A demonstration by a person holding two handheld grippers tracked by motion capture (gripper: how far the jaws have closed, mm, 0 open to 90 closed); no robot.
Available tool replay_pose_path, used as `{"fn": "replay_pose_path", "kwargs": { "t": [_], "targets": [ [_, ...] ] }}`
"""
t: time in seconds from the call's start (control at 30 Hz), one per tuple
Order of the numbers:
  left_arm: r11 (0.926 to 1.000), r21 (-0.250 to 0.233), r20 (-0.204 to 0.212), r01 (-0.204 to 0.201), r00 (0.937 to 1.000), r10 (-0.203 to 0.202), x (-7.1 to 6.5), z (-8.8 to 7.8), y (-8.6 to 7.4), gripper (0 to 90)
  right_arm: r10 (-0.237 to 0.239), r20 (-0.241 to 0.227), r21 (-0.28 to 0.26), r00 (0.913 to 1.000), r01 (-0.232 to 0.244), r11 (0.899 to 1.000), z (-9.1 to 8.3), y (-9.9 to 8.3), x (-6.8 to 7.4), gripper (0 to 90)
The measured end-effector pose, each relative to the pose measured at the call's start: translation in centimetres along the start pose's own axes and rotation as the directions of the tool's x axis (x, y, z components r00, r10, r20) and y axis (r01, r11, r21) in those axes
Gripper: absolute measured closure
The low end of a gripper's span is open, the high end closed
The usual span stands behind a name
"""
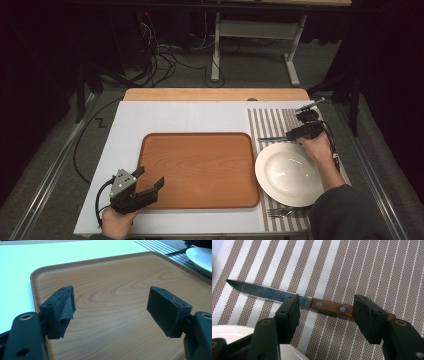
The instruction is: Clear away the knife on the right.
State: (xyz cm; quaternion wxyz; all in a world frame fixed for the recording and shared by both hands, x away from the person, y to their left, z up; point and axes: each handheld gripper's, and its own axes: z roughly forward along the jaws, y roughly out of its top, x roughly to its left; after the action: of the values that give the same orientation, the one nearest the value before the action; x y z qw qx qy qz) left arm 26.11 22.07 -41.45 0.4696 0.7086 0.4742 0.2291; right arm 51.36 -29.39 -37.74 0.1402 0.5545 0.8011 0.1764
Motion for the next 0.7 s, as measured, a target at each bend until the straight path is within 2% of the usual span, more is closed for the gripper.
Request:
{"fn": "replay_pose_path", "kwargs": {
  "t": [0.17,0.37,0.7],
  "targets": [
    [1.0,0.004,-0.001,-0.002,1.0,0.002,0.0,0.1,0.0,23.7,-0.002,-0.018,0.015,0.9998,0.002,1.0,0.4,0.1,-0.3,39.3],
    [1.0,0.006,-0.003,0.001,1.0,-0.001,0.0,0.1,0.0,23.7,-0.029,-0.026,0.031,0.9992,0.03,0.999,1.0,0.5,-0.3,38.6],
    [1.0,0.009,0.002,-0.002,1.0,0.002,0.0,0.2,0.0,23.7,-0.023,-0.052,0.036,0.9984,0.024,0.999,1.7,0.7,-0.8,35.4]
  ]
}}
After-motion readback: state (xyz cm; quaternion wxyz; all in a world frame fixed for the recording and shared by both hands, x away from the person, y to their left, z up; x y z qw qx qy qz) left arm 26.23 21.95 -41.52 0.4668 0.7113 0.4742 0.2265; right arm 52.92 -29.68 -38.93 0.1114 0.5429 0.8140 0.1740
